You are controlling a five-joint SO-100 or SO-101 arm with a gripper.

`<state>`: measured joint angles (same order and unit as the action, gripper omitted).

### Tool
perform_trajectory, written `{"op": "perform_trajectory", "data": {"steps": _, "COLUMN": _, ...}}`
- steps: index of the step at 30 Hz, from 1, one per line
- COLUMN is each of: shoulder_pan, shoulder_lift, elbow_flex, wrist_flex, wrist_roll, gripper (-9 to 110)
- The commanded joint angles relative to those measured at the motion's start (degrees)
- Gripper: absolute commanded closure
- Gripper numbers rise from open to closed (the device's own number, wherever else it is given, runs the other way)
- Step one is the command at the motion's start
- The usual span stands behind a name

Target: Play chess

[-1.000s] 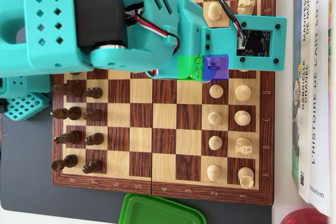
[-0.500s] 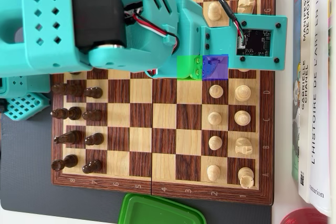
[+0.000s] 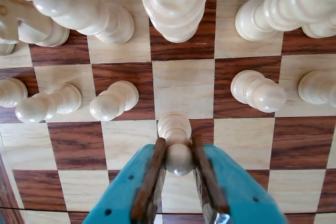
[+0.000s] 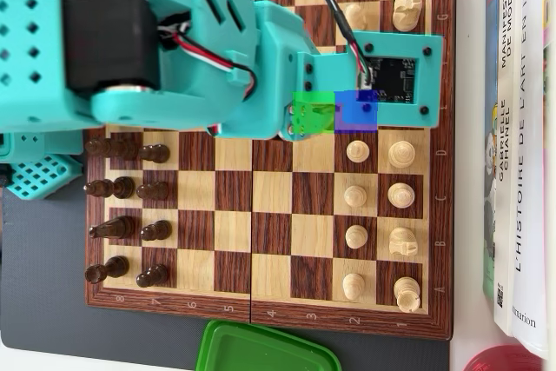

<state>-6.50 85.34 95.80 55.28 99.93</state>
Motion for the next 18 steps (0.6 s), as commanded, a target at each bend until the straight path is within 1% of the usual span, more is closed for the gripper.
{"op": "perform_trajectory", "data": {"steps": 1, "shoulder_pan": 0.0, "shoulder_lift": 4.4, "elbow_flex": 1.1, "wrist_flex": 0.1, "wrist_roll": -0.3, "gripper": 94}}
{"op": "perform_trajectory", "data": {"steps": 8, "shoulder_pan": -0.2, "shoulder_lift": 9.1, "elbow_flex": 8.3, "wrist_flex": 0.1, "wrist_roll": -0.4, "gripper": 94}}
{"op": "perform_trajectory", "data": {"steps": 10, "shoulder_pan": -0.2, "shoulder_lift": 9.3, "elbow_flex": 8.8, "wrist_flex": 0.1, "wrist_roll": -0.6, "gripper": 94}}
{"op": "perform_trajectory", "data": {"steps": 14, "shoulder_pan": 0.0, "shoulder_lift": 9.1, "elbow_flex": 8.6, "wrist_flex": 0.1, "wrist_roll": -4.2, "gripper": 94}}
{"op": "perform_trajectory", "data": {"steps": 18, "shoulder_pan": 0.0, "shoulder_lift": 9.1, "elbow_flex": 8.3, "wrist_flex": -0.1, "wrist_roll": -4.3, "gripper": 94}}
